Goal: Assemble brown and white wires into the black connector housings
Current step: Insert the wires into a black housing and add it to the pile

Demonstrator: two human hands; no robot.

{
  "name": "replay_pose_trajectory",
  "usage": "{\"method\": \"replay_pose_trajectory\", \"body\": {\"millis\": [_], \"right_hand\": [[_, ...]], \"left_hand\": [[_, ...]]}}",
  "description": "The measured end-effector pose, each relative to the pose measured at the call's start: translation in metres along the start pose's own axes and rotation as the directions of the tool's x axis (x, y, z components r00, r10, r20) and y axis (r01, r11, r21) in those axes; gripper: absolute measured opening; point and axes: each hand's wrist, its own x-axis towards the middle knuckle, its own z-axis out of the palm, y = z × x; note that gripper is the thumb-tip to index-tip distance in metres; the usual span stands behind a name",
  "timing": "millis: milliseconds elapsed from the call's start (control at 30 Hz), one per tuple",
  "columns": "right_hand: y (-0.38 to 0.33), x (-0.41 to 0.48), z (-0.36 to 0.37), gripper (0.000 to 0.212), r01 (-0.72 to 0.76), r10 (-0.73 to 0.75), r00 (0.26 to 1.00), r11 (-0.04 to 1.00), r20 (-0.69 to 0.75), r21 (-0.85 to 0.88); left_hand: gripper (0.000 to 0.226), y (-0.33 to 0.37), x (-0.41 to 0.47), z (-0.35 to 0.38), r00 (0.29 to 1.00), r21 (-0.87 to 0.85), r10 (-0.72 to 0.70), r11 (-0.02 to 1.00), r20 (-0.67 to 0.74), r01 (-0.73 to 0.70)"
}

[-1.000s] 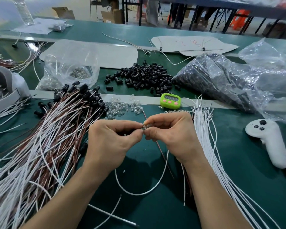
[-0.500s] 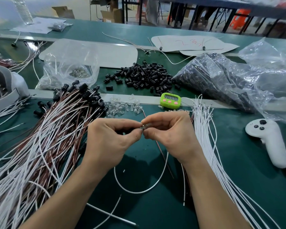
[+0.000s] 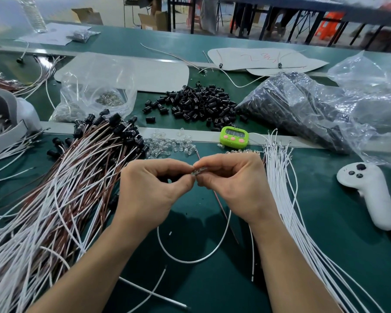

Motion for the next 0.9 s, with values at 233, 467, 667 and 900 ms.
{"method": "replay_pose_trajectory", "body": {"millis": [233, 467, 667, 900], "right_hand": [[-0.001, 0.0, 0.0, 0.025, -0.061, 0.061, 0.998, 0.998, -0.006, 0.001], [0.001, 0.002, 0.0, 0.028, -0.133, 0.133, 0.991, 0.985, 0.007, 0.112], [0.0, 0.002, 0.0, 0.018, -0.168, 0.169, 0.986, 0.981, -0.007, 0.099], [-0.003, 0.001, -0.004, 0.018, -0.256, 0.244, 0.966, 0.948, 0.085, 0.189]], "left_hand": [[0.029, -0.001, 0.0, -0.001, 1.0, 0.029, -0.004, 1.0, -0.023, 0.005], [0.03, -0.004, 0.004, 0.0, 0.984, -0.142, -0.171, 0.974, 0.057, 0.177], [0.029, -0.003, 0.006, 0.0, 0.934, -0.26, -0.322, 0.899, 0.154, 0.353], [0.032, -0.004, 0.01, -0.007, 0.831, -0.326, -0.402, 0.783, 0.384, 0.529]]}}
